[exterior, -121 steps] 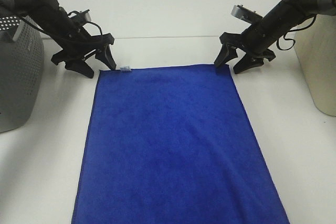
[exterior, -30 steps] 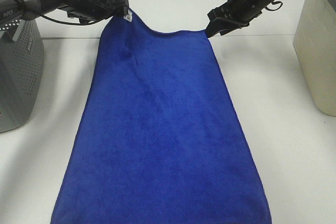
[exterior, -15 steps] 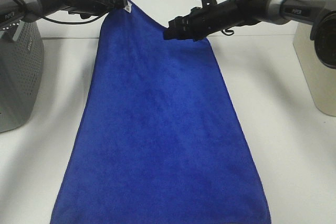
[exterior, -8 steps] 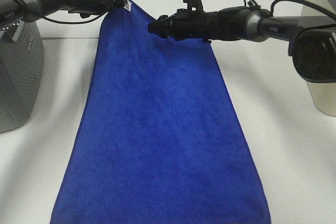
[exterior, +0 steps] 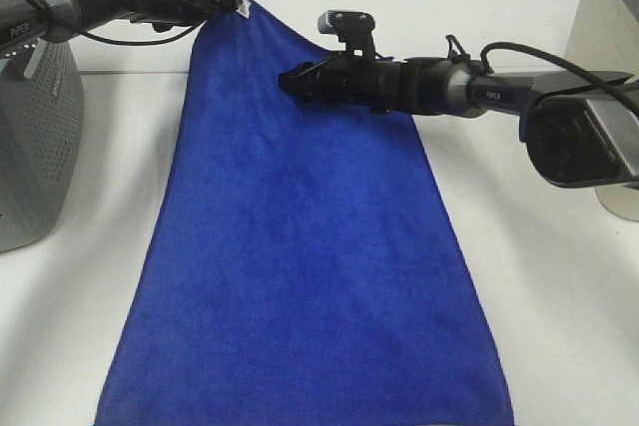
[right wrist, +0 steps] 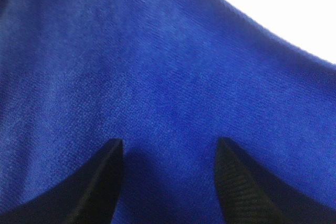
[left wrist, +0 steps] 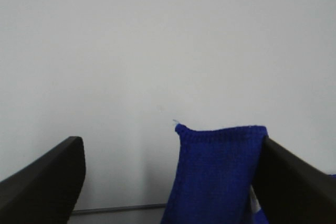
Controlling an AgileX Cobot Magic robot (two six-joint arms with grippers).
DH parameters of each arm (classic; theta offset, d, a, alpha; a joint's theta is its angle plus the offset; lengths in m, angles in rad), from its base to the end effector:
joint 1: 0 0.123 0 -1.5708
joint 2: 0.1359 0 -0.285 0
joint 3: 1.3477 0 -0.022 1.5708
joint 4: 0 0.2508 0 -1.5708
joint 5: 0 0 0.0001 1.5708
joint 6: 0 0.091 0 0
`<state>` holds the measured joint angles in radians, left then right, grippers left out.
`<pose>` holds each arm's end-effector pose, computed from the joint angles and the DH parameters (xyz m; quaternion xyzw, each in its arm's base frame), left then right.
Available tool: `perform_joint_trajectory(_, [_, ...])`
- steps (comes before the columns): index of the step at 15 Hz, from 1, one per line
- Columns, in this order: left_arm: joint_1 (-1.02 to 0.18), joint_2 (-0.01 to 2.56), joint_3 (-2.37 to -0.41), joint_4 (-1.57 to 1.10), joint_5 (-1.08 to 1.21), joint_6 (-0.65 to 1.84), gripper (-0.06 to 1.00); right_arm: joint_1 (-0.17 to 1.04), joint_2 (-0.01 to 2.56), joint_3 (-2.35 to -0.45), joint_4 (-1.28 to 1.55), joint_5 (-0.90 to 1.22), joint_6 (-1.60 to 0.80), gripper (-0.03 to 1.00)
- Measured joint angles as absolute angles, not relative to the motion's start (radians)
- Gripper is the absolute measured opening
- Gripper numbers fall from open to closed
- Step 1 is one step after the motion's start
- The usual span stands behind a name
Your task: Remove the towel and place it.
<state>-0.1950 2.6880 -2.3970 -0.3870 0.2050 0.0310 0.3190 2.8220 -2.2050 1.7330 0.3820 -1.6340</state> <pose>0.5917 -0.1240 0.1479 -0.0425 0.8304 -0.1797 0.5257 0.5434 0.2148 0.0294 -0.1844 0.8213 0.2658 0.4699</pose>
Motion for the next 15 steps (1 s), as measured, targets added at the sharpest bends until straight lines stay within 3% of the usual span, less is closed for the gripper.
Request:
perform_joint_trajectory(9, [-0.195,2.688,-2.397,-0.39,0.168,0.031,0.78,0.319,2.859,-2.223,1.761,0.344,-1.625,0.49])
perform_joint_trajectory(15, [-0.195,2.651,-2.396,-0.39,0.133,0.031,0.78,0.319,2.857,-2.237,1.627,0.323,-1.479,0.49])
